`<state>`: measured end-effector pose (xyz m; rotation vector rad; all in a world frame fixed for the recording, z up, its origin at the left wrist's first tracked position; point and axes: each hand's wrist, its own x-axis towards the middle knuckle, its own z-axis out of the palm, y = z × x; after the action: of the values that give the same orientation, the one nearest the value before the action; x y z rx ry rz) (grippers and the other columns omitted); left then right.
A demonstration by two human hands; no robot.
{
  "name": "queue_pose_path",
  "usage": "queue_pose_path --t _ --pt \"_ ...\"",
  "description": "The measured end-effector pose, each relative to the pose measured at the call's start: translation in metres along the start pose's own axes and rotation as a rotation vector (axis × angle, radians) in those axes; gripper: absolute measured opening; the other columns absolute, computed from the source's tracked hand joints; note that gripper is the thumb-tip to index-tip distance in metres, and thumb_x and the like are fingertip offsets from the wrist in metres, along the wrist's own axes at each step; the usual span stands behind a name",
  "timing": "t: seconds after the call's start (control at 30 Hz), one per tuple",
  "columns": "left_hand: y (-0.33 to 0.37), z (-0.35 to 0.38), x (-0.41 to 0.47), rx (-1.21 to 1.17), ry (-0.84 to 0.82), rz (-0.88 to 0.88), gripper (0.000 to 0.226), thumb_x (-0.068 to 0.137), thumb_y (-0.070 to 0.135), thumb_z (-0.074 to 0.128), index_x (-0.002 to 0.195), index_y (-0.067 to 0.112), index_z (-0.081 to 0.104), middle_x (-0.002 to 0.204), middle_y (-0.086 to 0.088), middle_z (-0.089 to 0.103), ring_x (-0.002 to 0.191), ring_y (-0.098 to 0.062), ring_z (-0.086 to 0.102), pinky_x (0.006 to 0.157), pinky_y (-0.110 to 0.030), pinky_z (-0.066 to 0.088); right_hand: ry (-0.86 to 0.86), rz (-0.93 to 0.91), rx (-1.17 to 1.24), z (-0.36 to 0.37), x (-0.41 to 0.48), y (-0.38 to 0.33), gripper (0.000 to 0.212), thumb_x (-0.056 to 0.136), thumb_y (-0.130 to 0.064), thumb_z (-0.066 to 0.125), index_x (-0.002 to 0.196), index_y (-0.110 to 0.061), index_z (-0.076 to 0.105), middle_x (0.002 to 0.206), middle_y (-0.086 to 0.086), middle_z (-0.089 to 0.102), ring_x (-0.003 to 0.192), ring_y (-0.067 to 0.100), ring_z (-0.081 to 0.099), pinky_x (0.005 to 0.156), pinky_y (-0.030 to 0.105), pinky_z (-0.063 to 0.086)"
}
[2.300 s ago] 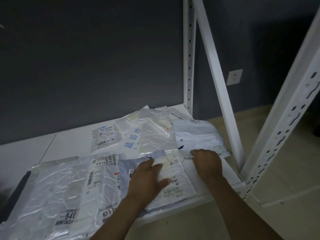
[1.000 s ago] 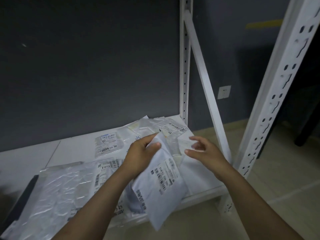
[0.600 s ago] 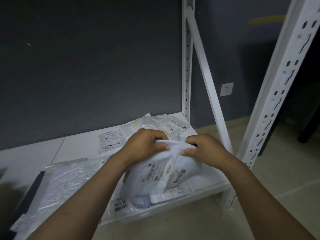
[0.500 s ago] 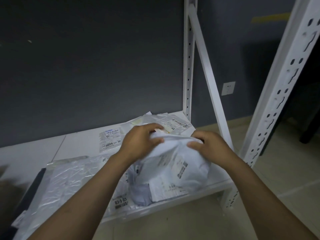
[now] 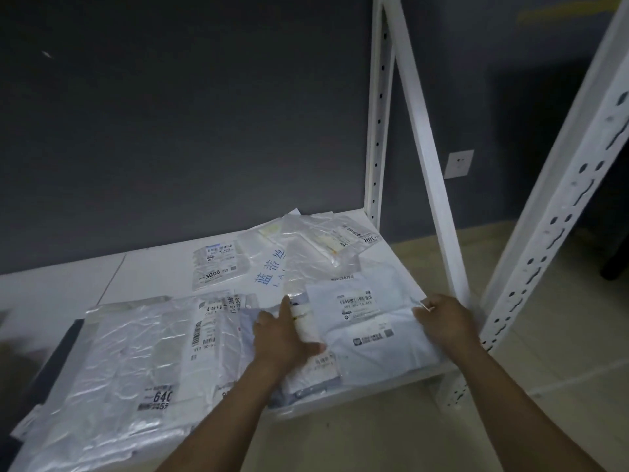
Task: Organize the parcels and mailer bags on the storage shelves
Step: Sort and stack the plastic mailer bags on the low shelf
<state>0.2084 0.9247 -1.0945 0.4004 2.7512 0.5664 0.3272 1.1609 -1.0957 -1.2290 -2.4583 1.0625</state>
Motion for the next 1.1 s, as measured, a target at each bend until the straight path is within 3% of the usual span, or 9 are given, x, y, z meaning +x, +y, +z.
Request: queue_pose_path --t 0.1,0.27,0.4,0.53,0.67,0.8,0.93,1.03,1.1 --pt "0.0 0.008 0.0 0.042 0.032 -0.073 0.121 0.062 0.06 0.08 0.152 0.028 0.005 0.145 -0.028 0.026 0.135 -0.043 0.027 0.109 -0.046 0.028 -0.033 -0.018 -0.081 0.004 -0.001 0.001 0.021 0.088 -0.028 0.061 0.098 -0.012 0.07 0.1 0.008 0.068 0.095 0.029 0.063 0.072 0.027 0.039" --pt "-0.006 0.003 -0.002 0.056 0.19 -0.12 0.112 0.068 0.055 0.078 0.149 0.018 0.011 0.135 -0.02 0.045 0.123 -0.037 0.044 0.102 -0.04 0.036 -0.04 -0.042 -0.052 0.015 0.003 0.007 0.03 0.085 -0.022 0.064 0.057 -0.021 0.053 0.08 0.006 0.059 0.089 0.031 0.063 0.07 0.026 0.035" --pt "-0.011 0.003 -0.008 0.116 0.227 -0.229 0.115 0.066 0.067 0.072 0.149 0.012 0.014 0.14 -0.023 0.035 0.127 -0.038 0.038 0.104 -0.042 0.032 0.0 -0.077 -0.009 0.025 -0.004 0.0 0.02 0.086 -0.014 0.061 0.068 -0.005 0.062 0.08 0.011 0.065 0.076 0.026 0.056 0.065 0.028 0.031" --pt "-0.014 0.003 -0.012 0.053 0.219 -0.283 0.118 0.065 0.065 0.074 0.149 0.012 0.011 0.143 -0.028 0.022 0.13 -0.042 0.029 0.107 -0.045 0.028 -0.026 -0.11 -0.03 0.037 -0.012 -0.004 0.027 0.088 -0.017 0.06 0.062 -0.02 0.052 0.077 0.003 0.059 0.08 0.026 0.055 0.068 0.029 0.032" --pt "-0.024 0.005 -0.011 -0.116 0.217 -0.16 0.117 0.067 0.051 0.08 0.149 0.008 0.01 0.134 -0.021 0.047 0.122 -0.036 0.047 0.101 -0.039 0.042 -0.022 -0.138 -0.096 0.04 -0.013 -0.004 0.014 0.09 -0.02 0.058 0.075 -0.021 0.057 0.094 0.008 0.067 0.093 0.031 0.06 0.072 0.029 0.035" --pt "-0.031 -0.001 -0.013 -0.357 0.296 -0.113 0.099 0.067 0.03 0.085 0.144 0.002 0.03 0.116 -0.01 0.064 0.109 -0.03 0.06 0.086 -0.033 0.046 -0.029 -0.151 -0.13 0.043 -0.015 -0.008 0.013 0.09 -0.02 0.057 0.085 -0.012 0.067 0.096 0.008 0.067 0.096 0.033 0.06 0.073 0.03 0.036" --pt "-0.039 -0.026 -0.013 -0.505 0.363 -0.13 0.059 0.067 0.024 0.085 0.116 0.01 0.054 0.107 -0.005 0.067 0.093 -0.025 0.064 0.076 -0.029 0.049 0.003 -0.201 0.006 0.045 -0.019 -0.016 0.03 0.087 -0.013 0.059 0.059 -0.012 0.05 0.063 0.004 0.055 0.064 0.024 0.052 0.059 0.026 0.034" --pt "-0.039 -0.06 -0.013 -0.585 0.501 -0.098 0.088 0.071 0.018 0.084 0.144 0.011 0.036 0.121 -0.007 0.064 0.1 -0.027 0.063 0.084 -0.031 0.048 0.018 -0.218 0.025 0.052 -0.023 -0.022 0.03 0.09 -0.013 0.058 0.062 -0.016 0.05 0.069 0.003 0.056 0.068 0.023 0.051 0.06 0.032 0.031" --pt "-0.035 -0.08 -0.014 -0.621 0.609 -0.052 0.1 0.074 0.014 0.081 0.152 0.014 0.018 0.109 0.005 0.062 0.091 -0.019 0.062 0.081 -0.03 0.046 0.026 -0.21 -0.014 0.057 -0.026 -0.027 0.016 0.093 -0.015 0.055 0.078 -0.011 0.06 0.084 0.008 0.063 0.076 0.024 0.052 0.066 0.027 0.03"
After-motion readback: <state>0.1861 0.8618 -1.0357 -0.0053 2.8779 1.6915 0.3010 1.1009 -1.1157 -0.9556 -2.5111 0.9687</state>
